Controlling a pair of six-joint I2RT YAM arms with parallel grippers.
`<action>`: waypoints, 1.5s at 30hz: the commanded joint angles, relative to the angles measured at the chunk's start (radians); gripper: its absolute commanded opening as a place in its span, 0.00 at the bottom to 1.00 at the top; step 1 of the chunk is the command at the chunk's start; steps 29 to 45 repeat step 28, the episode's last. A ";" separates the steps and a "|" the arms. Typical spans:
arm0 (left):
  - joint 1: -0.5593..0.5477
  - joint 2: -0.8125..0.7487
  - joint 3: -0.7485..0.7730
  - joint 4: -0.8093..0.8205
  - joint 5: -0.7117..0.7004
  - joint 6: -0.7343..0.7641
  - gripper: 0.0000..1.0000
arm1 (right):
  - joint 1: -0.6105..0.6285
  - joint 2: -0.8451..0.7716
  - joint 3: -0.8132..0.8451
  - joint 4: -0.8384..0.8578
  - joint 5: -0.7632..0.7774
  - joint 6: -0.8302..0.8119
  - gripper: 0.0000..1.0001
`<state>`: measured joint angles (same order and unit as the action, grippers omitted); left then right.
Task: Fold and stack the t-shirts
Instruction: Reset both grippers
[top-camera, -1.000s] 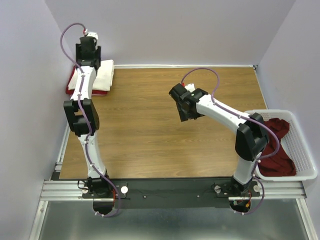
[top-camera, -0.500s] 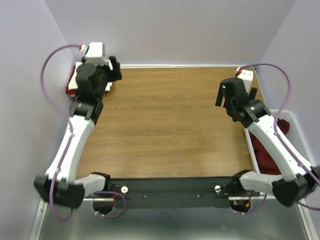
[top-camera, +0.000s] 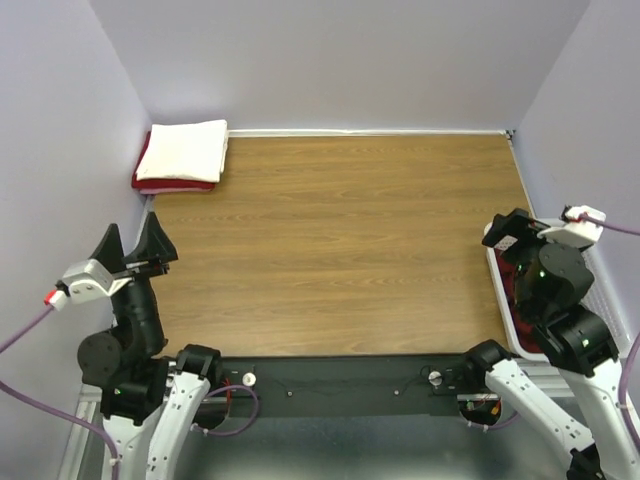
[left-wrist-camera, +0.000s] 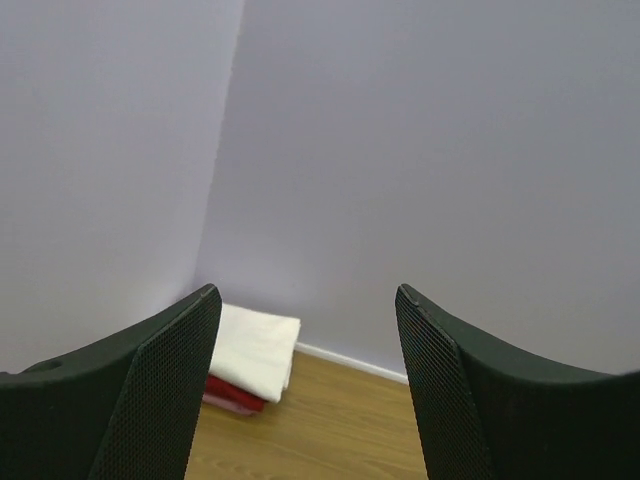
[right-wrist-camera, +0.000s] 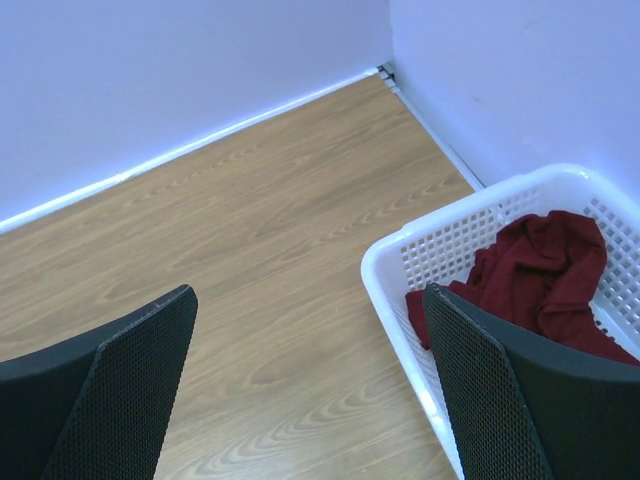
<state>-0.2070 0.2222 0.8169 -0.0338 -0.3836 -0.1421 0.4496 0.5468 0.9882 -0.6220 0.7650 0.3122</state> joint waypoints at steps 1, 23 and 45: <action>0.000 -0.128 -0.126 -0.014 -0.173 -0.036 0.78 | 0.000 -0.092 -0.072 0.059 0.054 -0.042 1.00; 0.000 -0.169 -0.312 0.029 -0.163 -0.165 0.82 | -0.002 -0.176 -0.198 0.142 0.031 -0.058 1.00; 0.000 -0.165 -0.332 0.066 -0.163 -0.168 0.82 | 0.000 -0.177 -0.197 0.146 0.020 -0.059 1.00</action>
